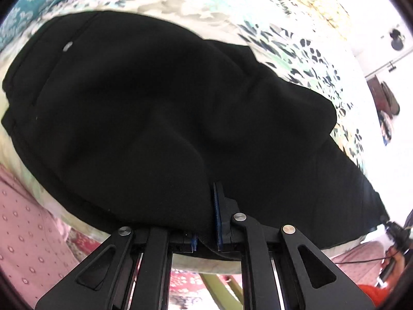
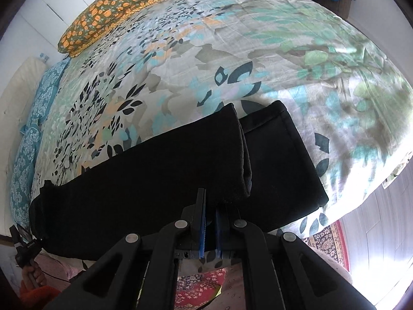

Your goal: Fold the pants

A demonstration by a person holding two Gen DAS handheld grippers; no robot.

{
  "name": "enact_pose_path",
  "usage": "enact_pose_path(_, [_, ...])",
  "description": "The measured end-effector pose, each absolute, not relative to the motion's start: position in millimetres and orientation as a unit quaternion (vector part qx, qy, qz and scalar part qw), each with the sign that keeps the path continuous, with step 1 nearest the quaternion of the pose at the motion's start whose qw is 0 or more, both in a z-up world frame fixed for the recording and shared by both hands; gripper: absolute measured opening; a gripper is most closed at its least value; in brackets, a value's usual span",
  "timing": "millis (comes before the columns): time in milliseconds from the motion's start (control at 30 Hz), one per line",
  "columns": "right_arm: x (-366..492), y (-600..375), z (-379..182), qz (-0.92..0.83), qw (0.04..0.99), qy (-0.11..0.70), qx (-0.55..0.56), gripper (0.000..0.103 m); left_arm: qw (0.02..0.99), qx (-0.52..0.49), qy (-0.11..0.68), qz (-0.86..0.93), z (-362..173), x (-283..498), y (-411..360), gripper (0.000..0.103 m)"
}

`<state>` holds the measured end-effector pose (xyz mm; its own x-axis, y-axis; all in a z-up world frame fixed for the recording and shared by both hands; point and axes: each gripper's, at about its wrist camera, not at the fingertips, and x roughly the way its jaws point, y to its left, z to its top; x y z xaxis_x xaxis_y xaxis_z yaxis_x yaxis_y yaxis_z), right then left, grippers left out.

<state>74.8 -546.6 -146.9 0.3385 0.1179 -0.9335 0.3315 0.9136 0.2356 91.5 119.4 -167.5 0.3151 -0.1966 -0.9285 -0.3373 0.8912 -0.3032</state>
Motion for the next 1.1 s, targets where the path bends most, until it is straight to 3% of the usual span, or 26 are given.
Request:
enact_pose_path(533, [74,-567,-158,-0.136,0.767,0.616,0.115,0.006,0.772,-0.182,0.609,-0.006,-179,103,83,0.013])
enact_pose_path(733, [73,-577,-173,-0.141,0.743,0.641,0.134,0.007,0.766,-0.180,0.617,-0.015,-182,104,79,0.016])
enact_pose_path(1100, [75,-571,-171,-0.147,0.748,0.634,0.130,0.007,0.765,-0.169,0.622,-0.015,-181,97,77,0.012])
